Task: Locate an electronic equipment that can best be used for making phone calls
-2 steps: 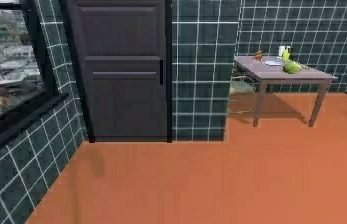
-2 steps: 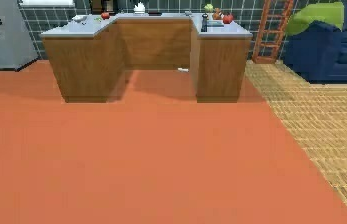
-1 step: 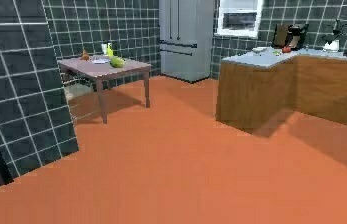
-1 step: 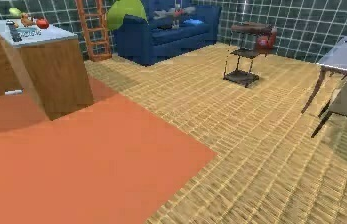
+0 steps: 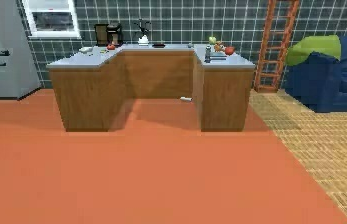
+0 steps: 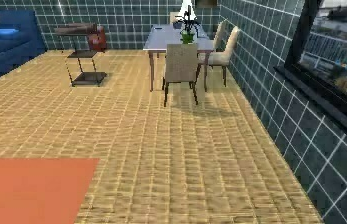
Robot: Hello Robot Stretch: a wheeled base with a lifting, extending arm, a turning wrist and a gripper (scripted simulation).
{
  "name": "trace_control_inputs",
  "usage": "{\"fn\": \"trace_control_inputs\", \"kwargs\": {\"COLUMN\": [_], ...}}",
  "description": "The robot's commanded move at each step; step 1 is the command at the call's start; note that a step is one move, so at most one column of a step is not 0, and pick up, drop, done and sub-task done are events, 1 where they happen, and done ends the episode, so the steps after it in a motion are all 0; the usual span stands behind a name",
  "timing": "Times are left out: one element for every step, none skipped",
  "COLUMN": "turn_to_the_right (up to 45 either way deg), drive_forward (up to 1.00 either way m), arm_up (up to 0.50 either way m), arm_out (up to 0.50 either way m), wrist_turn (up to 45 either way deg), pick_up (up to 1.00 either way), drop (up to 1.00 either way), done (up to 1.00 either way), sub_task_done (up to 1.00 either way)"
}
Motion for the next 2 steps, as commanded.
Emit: {"fn": "trace_control_inputs", "kwargs": {"turn_to_the_right": [45.0, 6.0], "drive_forward": [0.0, 0.0], "arm_up": [0.0, 0.0], "arm_out": [0.0, 0.0], "wrist_turn": [0.0, 0.0], "pick_up": [0.0, 0.0], "drop": [0.0, 0.0], "done": [0.0, 0.0], "sub_task_done": [0.0, 0.0]}}
